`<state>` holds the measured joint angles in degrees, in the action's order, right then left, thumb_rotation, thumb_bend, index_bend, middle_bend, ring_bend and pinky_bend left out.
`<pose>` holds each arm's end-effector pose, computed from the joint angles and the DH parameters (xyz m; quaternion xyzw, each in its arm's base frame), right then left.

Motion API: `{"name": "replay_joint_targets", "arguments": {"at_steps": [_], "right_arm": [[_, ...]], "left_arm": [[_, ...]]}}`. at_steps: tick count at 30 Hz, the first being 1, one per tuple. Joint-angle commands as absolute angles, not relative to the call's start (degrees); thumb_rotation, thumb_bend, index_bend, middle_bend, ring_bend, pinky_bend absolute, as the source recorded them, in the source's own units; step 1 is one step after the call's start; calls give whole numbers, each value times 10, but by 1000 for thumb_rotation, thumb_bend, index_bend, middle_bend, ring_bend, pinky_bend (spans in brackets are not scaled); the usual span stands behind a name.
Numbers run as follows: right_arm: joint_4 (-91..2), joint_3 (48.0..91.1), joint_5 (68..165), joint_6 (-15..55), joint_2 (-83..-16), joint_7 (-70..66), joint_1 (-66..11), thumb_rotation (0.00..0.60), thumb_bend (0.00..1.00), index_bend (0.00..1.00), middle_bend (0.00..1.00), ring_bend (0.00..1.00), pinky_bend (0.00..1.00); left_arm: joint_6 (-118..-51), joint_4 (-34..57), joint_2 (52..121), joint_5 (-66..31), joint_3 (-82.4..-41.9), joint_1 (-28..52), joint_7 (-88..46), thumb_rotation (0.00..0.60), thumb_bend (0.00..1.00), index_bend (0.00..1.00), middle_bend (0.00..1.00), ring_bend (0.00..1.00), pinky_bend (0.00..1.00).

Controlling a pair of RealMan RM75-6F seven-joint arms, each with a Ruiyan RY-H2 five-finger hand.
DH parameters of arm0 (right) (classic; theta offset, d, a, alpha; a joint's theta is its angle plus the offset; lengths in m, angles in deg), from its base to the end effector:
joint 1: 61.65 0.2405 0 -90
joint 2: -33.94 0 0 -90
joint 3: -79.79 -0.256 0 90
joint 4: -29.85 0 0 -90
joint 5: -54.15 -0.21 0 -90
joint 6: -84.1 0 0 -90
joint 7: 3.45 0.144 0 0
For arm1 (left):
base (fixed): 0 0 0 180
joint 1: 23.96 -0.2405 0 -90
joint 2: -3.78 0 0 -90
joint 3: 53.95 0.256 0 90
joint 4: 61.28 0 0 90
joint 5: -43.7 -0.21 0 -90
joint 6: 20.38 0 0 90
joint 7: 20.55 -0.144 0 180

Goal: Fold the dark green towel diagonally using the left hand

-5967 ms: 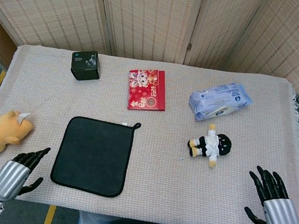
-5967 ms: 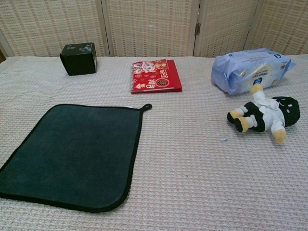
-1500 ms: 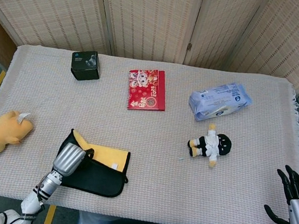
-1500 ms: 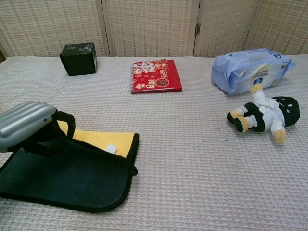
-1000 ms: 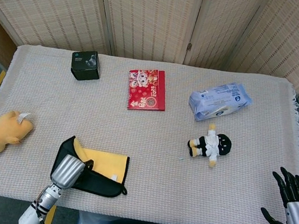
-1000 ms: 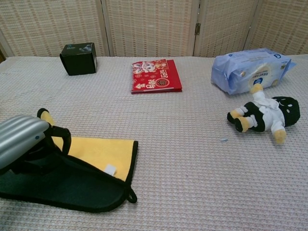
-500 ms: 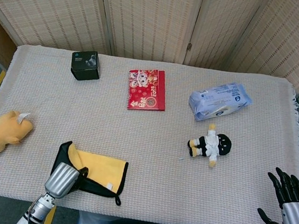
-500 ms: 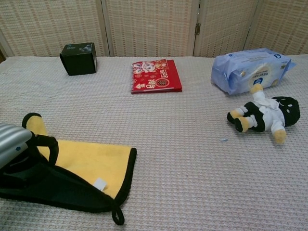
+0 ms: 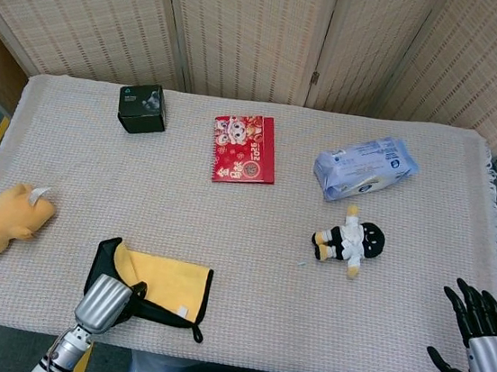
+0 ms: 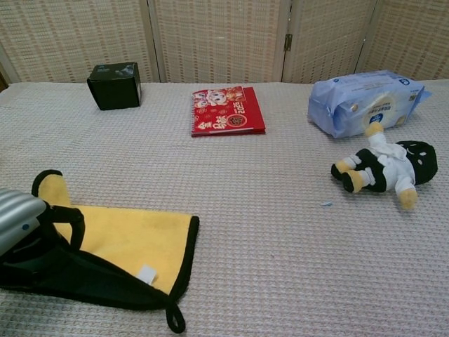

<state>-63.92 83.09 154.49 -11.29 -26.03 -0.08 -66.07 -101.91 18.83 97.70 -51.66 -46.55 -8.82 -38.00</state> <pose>-0.2985 -0.1069 0.1743 0.6175 -0.3749 0.4146 0.5534 -0.2269 0.1764 -0.0247 -0.7342 -0.3187 -0.4141 0.4334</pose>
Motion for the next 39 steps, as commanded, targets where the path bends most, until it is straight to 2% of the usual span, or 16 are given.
{"name": "replay_joint_targets", "arguments": {"at_steps": [1,4,9,14,22,26,33,39], "right_arm": [[-639,831,1546,-115,-260,-1,-661,600,270,0,0,0,0],[-639,831,1545,-117,-261,-1,-662,600,269,0,0,0,0],[-639,831,1544,-113,-262,-3,-661,600,270,0,0,0,0],[-639,830,1543,-113,-262,-3,-660,600,269,0,0,0,0],[-640,831,1542,-110,-263,-5,-659,600,270,0,0,0,0],[-640,831,1541,-107,-263,-4,-658,600,270,0,0,0,0],[-641,829,1531,-92,-265,-8,-652,600,269,0,0,0,0],[-642,824,1516,-80,-266,-9,-648,600,269,0,0,0,0]], "left_arm": [[-1017,188,977,-516,-466,-90,-381,600,480,640,1000,1000,1000],[-1016,189,975,-520,-463,-93,-381,600,480,583,1000,1000,1000],[-1015,198,968,-523,-460,-100,-386,600,477,387,1000,1000,1000],[-1016,209,960,-528,-454,-107,-389,600,476,279,1000,1000,1000],[-1025,230,942,-540,-458,-111,-386,600,477,302,1000,1000,1000],[-1016,249,923,-533,-487,-93,-368,600,480,357,1000,1000,1000],[-876,320,856,-407,-566,-21,-344,600,507,392,1000,1000,1000],[-762,312,839,-297,-613,37,-338,600,508,378,1000,1000,1000]]}}
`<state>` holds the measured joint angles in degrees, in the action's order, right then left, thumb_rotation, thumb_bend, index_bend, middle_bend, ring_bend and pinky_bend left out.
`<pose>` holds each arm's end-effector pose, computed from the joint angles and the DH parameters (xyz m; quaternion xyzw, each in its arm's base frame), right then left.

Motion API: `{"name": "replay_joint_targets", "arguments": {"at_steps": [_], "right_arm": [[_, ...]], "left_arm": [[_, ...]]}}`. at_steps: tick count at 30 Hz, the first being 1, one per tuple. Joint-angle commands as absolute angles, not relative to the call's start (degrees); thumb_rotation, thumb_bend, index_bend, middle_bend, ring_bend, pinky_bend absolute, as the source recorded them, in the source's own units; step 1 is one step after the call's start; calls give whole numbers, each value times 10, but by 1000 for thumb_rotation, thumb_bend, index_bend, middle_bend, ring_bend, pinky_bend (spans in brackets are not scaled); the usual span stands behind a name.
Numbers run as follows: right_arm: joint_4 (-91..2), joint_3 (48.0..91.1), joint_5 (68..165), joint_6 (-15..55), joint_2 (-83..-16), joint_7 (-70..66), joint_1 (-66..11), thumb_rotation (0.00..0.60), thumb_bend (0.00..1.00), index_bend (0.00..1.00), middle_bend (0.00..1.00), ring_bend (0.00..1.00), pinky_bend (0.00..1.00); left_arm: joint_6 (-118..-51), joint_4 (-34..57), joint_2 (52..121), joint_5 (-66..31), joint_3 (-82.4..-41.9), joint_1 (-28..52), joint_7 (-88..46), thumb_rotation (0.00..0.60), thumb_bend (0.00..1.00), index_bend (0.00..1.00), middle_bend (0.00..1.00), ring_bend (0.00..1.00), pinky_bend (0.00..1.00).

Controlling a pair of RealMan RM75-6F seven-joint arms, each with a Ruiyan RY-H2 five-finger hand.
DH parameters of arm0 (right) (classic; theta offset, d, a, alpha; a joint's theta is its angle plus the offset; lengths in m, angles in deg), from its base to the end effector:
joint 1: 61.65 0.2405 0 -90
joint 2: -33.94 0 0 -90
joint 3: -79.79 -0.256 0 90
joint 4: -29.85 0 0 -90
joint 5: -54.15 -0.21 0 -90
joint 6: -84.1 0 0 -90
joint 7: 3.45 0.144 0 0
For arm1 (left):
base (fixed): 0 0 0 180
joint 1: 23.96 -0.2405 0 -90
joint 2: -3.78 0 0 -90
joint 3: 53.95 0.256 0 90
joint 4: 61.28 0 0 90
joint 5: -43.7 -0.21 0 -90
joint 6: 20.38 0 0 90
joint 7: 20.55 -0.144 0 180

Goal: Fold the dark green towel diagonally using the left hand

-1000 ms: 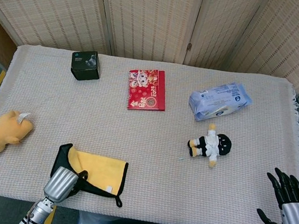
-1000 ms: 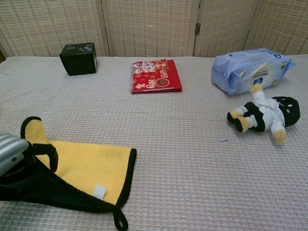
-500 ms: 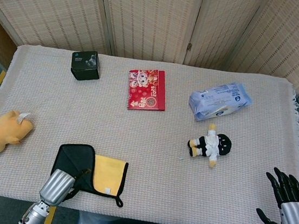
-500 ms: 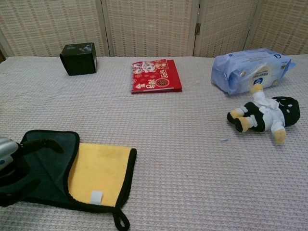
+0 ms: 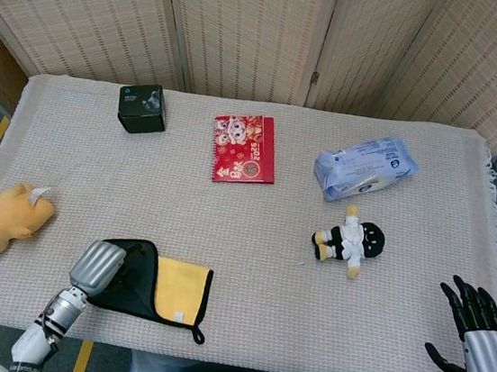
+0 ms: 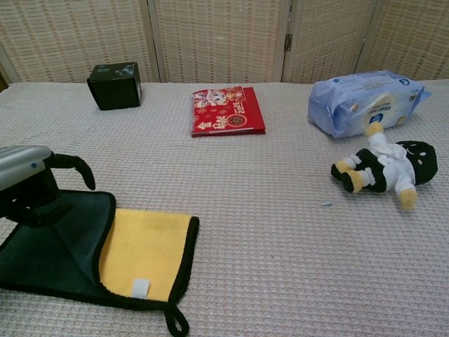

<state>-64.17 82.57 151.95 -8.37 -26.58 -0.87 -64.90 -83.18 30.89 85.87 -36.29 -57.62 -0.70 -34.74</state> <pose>-0.3032 -0.1156 0.1683 0.6171 -0.3870 0.3987 0.5571 -0.2209 0.2512 0.0121 -0.7234 -0.4100 -0.3632 0.4203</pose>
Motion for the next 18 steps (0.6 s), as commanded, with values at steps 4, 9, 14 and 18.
{"name": "replay_joint_targets", "arguments": {"at_steps": [4,9,14,18], "right_arm": [[-642,821,1505,-73,-265,-7,-645,600,269,0,0,0,0],[-641,817,1493,-65,-265,-5,-642,600,269,0,0,0,0],[-639,813,1482,-62,-266,-5,-640,600,269,0,0,0,0],[-639,811,1475,-57,-266,-4,-639,600,269,0,0,0,0]], "left_arm": [[-727,287,845,-261,-626,63,-340,600,507,364,1000,1000,1000],[-703,256,855,-242,-633,86,-331,600,508,371,1000,1000,1000],[-678,228,863,-226,-634,105,-323,600,507,378,1000,1000,1000],[-657,206,872,-209,-631,119,-319,600,508,395,1000,1000,1000]]}}
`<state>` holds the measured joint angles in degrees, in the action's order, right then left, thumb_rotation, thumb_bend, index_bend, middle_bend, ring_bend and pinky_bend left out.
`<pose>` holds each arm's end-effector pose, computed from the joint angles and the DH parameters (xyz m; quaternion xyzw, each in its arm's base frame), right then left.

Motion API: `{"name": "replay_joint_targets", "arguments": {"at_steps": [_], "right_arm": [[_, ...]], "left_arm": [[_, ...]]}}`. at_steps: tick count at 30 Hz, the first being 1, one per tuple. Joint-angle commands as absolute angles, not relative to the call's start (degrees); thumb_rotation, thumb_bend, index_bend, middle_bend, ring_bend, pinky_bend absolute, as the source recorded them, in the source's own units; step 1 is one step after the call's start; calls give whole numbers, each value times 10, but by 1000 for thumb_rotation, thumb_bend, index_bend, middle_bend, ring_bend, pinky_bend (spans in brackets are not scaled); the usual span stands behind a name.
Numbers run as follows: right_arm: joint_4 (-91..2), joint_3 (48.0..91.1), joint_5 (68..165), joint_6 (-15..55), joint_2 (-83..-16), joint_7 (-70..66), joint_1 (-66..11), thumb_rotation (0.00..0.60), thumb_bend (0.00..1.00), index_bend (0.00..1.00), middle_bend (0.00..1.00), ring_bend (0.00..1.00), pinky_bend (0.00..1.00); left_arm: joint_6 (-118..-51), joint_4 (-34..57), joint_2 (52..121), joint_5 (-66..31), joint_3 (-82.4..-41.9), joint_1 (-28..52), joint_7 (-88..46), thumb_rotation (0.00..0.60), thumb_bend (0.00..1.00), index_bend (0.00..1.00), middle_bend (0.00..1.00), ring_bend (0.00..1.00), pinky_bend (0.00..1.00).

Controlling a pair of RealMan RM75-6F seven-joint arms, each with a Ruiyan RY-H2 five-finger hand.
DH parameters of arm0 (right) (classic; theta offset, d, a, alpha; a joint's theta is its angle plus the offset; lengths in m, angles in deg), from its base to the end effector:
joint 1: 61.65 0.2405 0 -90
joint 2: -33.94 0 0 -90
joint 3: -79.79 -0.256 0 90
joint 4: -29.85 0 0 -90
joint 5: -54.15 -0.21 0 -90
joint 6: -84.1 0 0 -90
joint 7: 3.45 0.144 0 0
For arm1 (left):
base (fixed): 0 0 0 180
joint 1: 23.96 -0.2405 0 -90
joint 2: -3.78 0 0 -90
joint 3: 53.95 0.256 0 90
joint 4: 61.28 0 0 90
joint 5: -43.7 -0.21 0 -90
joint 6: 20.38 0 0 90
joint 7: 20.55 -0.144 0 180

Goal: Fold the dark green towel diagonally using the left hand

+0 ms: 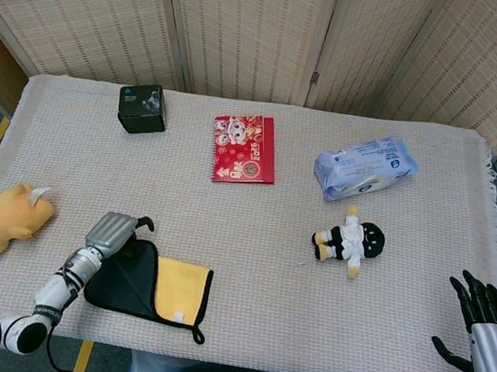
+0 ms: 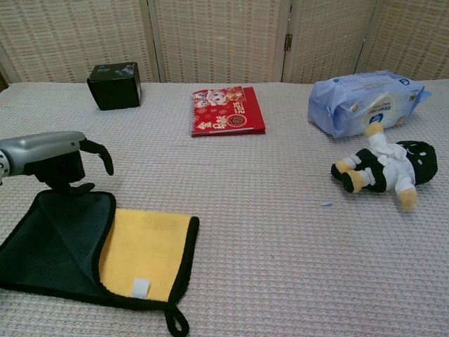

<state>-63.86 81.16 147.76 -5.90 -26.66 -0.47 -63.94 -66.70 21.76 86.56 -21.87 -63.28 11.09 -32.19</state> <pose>-0.3128 -0.1263 0.1701 0.6033 -0.4001 0.3842 0.5730 -0.2203 0.3286 0.0024 -0.7315 -0.4537 -0.3017 0.4099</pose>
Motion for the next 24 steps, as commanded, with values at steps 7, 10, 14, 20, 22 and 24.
{"name": "replay_joint_targets", "arguments": {"at_steps": [7,10,14,20,22,24], "right_arm": [[-637,808,1467,-55,-265,0,-639,600,270,0,0,0,0],[-637,808,1466,-54,-265,0,-638,600,270,0,0,0,0],[-637,808,1466,-56,-265,1,-639,600,269,0,0,0,0],[-637,809,1469,-58,-265,-1,-639,600,270,0,0,0,0],[-637,809,1469,-59,-266,-2,-640,600,270,0,0,0,0],[-637,809,1470,-59,-266,-2,-640,600,269,0,0,0,0]], "left_arm": [[-639,177,882,-186,-625,133,-317,600,508,425,1000,1000,1000],[-639,174,884,-184,-621,135,-318,600,508,442,1000,1000,1000],[-640,175,882,-182,-613,137,-322,600,508,448,1000,1000,1000],[-643,181,880,-177,-605,137,-326,600,508,462,1000,1000,1000],[-644,181,880,-175,-603,138,-326,600,508,464,1000,1000,1000],[-646,181,881,-175,-602,139,-326,600,508,473,1000,1000,1000]]}}
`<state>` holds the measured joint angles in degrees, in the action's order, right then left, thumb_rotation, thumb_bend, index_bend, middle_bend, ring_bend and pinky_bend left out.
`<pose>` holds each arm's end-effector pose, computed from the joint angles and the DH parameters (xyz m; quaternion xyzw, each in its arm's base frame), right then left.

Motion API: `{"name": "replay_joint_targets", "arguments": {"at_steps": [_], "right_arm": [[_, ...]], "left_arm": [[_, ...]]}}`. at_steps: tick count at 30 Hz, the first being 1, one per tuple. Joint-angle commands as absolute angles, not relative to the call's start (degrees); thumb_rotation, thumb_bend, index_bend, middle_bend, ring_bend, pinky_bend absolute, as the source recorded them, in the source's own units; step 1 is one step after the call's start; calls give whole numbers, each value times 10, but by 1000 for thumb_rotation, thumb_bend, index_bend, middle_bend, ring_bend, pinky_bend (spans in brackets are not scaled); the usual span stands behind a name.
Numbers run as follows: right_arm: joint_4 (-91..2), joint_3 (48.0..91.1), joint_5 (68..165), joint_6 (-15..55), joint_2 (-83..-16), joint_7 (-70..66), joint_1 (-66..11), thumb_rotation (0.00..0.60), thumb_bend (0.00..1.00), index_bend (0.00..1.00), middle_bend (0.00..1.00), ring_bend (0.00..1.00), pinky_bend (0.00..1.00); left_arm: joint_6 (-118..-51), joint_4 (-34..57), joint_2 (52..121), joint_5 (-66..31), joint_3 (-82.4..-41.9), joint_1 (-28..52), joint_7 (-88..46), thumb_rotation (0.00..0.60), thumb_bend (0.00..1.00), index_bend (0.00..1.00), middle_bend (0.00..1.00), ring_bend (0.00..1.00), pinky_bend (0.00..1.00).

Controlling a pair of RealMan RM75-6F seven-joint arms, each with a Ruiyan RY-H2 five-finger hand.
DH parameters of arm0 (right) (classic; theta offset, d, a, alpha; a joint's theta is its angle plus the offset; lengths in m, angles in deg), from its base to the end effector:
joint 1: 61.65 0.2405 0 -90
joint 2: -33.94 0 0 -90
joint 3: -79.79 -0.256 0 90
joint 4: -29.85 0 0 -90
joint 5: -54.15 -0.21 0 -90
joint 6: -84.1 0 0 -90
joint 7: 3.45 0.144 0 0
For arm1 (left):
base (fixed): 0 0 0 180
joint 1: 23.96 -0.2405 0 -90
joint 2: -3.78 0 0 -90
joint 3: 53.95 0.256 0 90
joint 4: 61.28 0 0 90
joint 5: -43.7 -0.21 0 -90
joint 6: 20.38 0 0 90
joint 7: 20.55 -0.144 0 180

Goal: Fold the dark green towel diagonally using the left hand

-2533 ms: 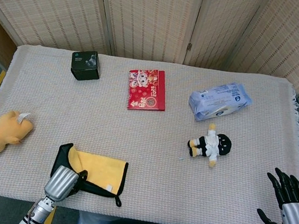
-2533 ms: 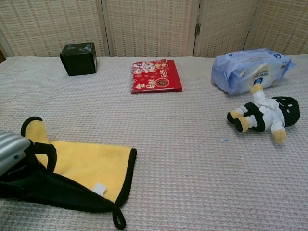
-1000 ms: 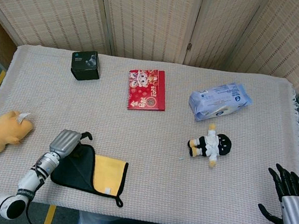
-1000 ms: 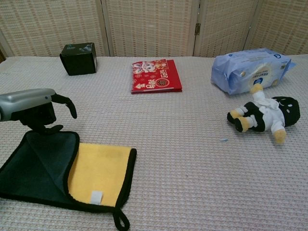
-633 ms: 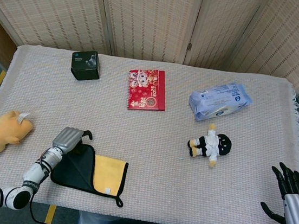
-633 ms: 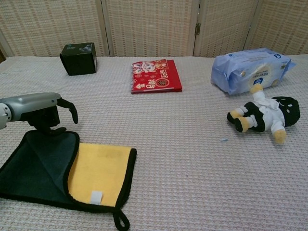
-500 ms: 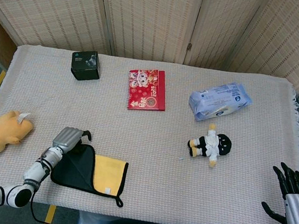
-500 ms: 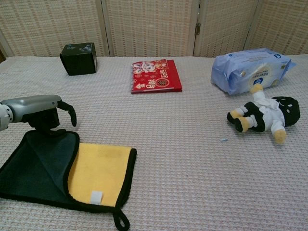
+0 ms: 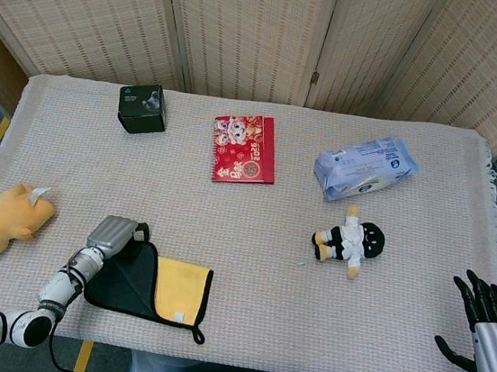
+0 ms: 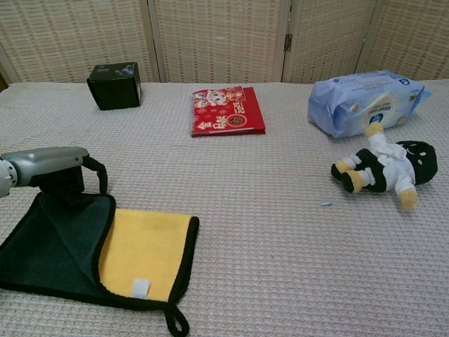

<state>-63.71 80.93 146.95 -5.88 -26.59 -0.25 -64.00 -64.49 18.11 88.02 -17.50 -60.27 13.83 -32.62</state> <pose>-0.3152 -0.1268 0.1720 0.5984 -0.4018 0.3824 0.5782 -0.2331 0.3329 -0.0095 -0.7386 -0.4650 -0.2631 0.4110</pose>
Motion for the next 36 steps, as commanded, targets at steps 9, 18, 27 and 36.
{"name": "replay_joint_targets", "arguments": {"at_steps": [9,18,27,36], "right_arm": [[-637,810,1470,-60,-266,-2,-641,600,270,0,0,0,0],[-637,809,1472,-66,-266,-2,-643,600,269,0,0,0,0],[-638,811,1476,-65,-267,-5,-643,600,269,0,0,0,0],[-638,815,1485,-71,-267,-6,-645,600,269,0,0,0,0]], "left_arm": [[-660,181,884,-186,-598,136,-313,600,508,563,1000,1000,1000],[-685,184,879,-208,-591,126,-303,600,509,677,1000,1000,1000],[-720,213,857,-232,-579,106,-300,600,508,726,1000,1000,1000],[-823,265,816,-309,-549,52,-289,600,508,736,1000,1000,1000]]}}
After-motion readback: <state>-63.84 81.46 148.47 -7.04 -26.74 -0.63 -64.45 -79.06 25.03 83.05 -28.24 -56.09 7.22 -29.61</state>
